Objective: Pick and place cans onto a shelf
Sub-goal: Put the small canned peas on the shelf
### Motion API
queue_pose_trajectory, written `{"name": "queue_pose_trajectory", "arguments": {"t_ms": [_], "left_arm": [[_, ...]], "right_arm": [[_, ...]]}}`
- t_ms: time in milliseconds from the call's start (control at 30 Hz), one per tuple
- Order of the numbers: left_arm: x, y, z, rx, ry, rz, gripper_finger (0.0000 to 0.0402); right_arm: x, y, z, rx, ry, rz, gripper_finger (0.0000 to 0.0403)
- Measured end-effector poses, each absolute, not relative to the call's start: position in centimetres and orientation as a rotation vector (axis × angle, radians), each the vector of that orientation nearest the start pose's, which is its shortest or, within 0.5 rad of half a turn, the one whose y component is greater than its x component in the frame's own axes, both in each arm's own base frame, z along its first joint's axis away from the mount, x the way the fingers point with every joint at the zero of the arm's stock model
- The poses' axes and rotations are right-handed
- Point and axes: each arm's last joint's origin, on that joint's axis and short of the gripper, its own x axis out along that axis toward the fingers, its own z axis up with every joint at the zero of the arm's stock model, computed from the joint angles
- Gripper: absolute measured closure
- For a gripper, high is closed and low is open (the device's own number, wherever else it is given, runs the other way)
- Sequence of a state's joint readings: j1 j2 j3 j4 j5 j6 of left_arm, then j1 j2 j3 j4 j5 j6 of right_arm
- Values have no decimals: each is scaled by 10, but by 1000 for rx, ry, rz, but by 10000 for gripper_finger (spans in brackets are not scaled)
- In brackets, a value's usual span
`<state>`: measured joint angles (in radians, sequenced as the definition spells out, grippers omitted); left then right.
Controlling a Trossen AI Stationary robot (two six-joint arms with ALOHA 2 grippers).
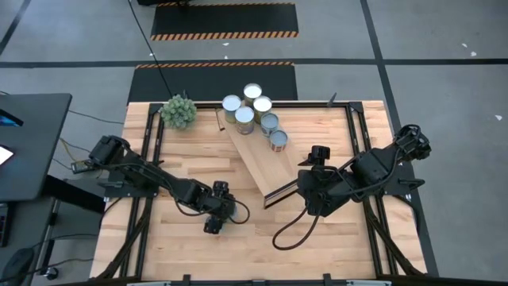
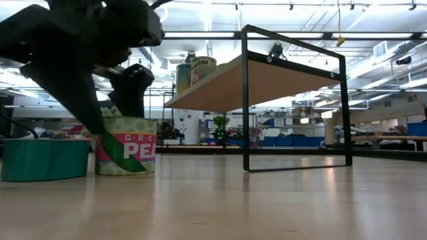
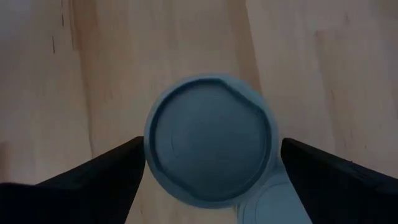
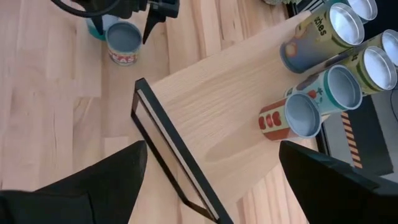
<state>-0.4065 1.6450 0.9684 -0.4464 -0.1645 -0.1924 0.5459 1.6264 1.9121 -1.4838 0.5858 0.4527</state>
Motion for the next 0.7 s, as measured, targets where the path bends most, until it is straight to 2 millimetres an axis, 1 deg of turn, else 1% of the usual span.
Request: {"name": "queue_pose_trajectory", "arguments": {"t_ms": [67, 200, 333, 433, 600, 700], "left_arm": [[292, -120, 169, 139, 1073, -114, 24], [294, -121, 159, 139, 1103, -104, 24], [295, -122, 159, 112, 1094, -84, 32], [296, -120, 160, 63, 1090, -40, 54], [297, -116, 160, -72, 1088, 55, 110], [298, -110, 163, -163, 1105, 125, 117]], "right_arm": [[253, 135, 408, -231, 965, -257, 30], [252, 134, 407, -236, 973, -260, 30], [252, 135, 407, -239, 975, -258, 30], [252, 135, 407, -240, 976, -258, 30], [251, 134, 407, -248, 982, -257, 30], [251, 134, 407, -253, 983, -255, 30]]}}
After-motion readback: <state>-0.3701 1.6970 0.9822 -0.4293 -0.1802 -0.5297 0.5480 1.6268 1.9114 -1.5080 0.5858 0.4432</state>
